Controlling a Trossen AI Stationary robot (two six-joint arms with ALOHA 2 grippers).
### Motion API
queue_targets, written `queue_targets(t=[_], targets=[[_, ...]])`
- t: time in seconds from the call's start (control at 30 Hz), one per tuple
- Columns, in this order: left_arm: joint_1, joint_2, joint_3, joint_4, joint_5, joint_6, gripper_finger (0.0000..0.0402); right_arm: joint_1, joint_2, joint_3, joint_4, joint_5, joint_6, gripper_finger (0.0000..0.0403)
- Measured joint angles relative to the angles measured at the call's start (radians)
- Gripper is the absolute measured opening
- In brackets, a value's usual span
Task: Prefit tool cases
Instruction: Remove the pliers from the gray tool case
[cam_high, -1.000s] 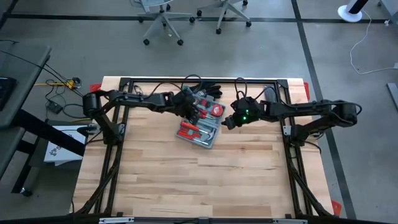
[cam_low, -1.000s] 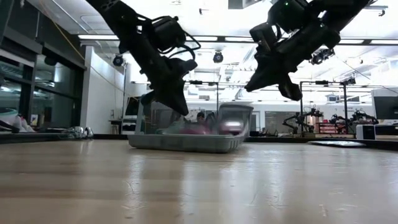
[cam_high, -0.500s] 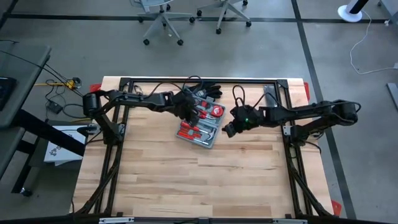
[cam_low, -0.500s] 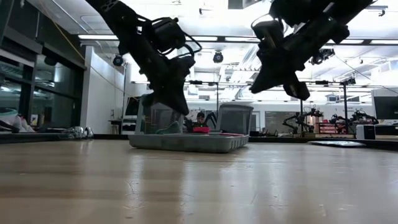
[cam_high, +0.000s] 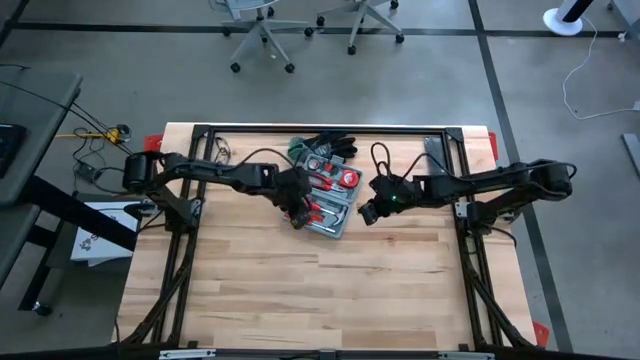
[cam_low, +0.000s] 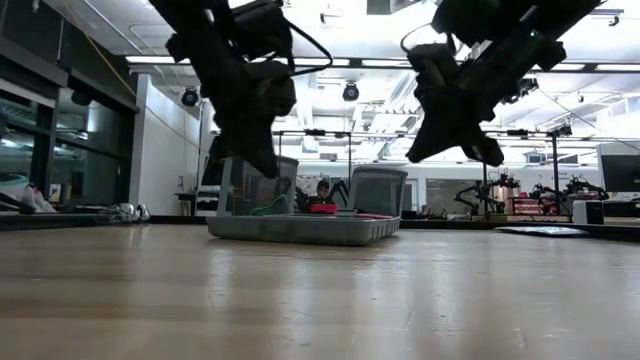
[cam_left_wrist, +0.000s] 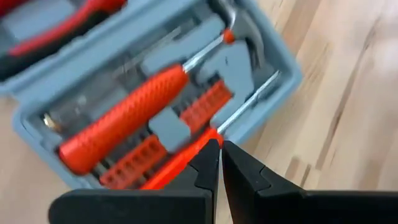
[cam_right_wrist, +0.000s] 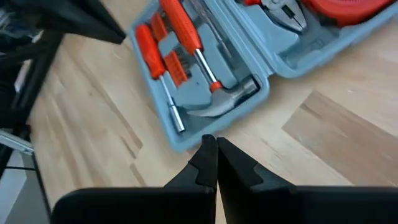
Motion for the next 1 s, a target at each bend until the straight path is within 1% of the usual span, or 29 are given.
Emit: queue_targets(t=[0.07, 0.2, 0.33, 0.43, 0.6, 0.77, 0.9, 1.0], targets=[[-0.019, -0.012, -0.016, -0.009, -0.015, -0.007, 0.0014, 0.000, 0.023, 0.000, -0.001, -0.004, 0.000, 0.0000], [-0.032, -0.058, -0.047, -0.016, -0.051, -0.024, 0.0014, 0.004, 0.080, 0.000, -0.001, -0.043, 0.018, 0.0000], [-0.015, -0.127, -0.087, -0.024, -0.095, -0.026, 0.0014, 0.027, 0.127, 0.000, 0.017, -0.056, 0.027, 0.0000], [0.018, -0.169, -0.144, -0.026, -0.113, -0.029, 0.0014, 0.049, 0.148, 0.000, 0.048, -0.060, 0.052, 0.0000], [0.068, -0.188, -0.242, -0.018, -0.114, -0.079, 0.0014, 0.074, 0.163, 0.000, 0.115, -0.060, 0.102, 0.0000], [0.078, -0.188, -0.293, -0.012, -0.086, -0.102, 0.0014, 0.091, 0.163, 0.000, 0.186, -0.059, 0.121, 0.0000], [0.078, -0.188, -0.326, -0.001, -0.080, -0.100, 0.0014, 0.113, 0.162, 0.000, 0.184, -0.040, 0.156, 0.0000], [0.078, -0.188, -0.355, 0.032, -0.056, -0.124, 0.0014, 0.134, 0.162, 0.000, 0.180, -0.019, 0.157, 0.0000]])
